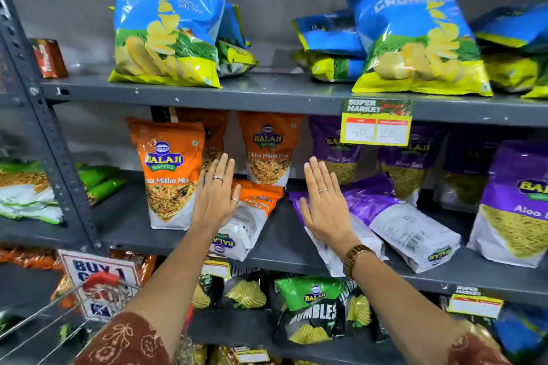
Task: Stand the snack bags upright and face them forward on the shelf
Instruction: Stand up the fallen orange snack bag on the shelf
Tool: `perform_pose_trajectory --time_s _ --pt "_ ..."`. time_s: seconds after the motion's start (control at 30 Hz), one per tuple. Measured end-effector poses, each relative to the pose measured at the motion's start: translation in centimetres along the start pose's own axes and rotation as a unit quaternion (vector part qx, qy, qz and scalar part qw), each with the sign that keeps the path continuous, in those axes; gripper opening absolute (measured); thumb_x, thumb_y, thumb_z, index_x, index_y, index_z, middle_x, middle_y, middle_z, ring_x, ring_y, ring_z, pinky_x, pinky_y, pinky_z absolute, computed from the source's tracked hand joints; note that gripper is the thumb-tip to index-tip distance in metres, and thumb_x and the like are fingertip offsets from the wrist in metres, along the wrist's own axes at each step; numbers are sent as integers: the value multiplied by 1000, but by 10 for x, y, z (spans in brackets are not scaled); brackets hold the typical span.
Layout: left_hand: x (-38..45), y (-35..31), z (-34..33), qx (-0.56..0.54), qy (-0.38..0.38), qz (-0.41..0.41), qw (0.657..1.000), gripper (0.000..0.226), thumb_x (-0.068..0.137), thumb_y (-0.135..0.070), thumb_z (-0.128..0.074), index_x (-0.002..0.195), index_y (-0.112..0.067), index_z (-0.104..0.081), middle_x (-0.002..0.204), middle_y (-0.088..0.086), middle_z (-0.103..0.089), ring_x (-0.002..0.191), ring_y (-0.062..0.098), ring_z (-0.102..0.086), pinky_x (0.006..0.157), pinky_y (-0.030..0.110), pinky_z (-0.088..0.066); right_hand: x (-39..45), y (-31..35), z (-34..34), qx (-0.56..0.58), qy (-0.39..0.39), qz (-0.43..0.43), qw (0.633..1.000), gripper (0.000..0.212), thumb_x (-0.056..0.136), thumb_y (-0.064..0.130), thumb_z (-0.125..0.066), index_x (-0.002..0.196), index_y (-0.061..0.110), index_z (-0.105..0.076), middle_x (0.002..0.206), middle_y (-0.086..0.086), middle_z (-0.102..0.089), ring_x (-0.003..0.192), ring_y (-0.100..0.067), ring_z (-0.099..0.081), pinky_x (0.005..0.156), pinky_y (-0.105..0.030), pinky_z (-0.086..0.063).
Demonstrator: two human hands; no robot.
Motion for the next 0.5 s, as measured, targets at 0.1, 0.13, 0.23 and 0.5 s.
perform_pose_trajectory --time_s 0.1,0.13,0.23,0.5 --pt "4 16 -16 -13 95 35 995 54 93 -31 -38 141 -7 -28 148 15 -36 133 32 -38 107 45 -35 4 11 -28 52 71 -52 995 63 89 31 -28 145 7 -13 157 -10 -12 145 -22 -6 118 -31 -7" --pt "4 23 -20 -23 140 58 988 54 93 -30 -40 140 -7 -28 145 16 -39 129 34 -41 103 44 -38 5 15 -39 74 111 -75 988 61 92 30 -29 145 7 -12 157 -10 -10 145 -23 -7 118 -32 -9" --pt "8 44 -41 -91 230 133 960 54 89 -27 -48 137 -8 -34 132 22 -49 122 39 -46 95 45 -43 13 23 -73 117 202 -141 962 58 96 31 -34 144 7 -15 157 -10 -14 144 -24 -13 116 -38 -20" --pt "26 80 -94 -265 386 308 828 69 84 -51 -47 125 3 -49 135 25 -50 125 36 -46 111 42 -32 33 34 -147 235 286 -336 866 47 90 42 -46 119 4 -50 116 -26 -61 106 -42 -57 90 -47 -48"
Point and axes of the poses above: each hand's wrist, its own x-axis towards the middle knuckle, its own z-axis out of the back of the hand, y = z × x, the point moved 2 cm from there along x, towards the middle knuckle
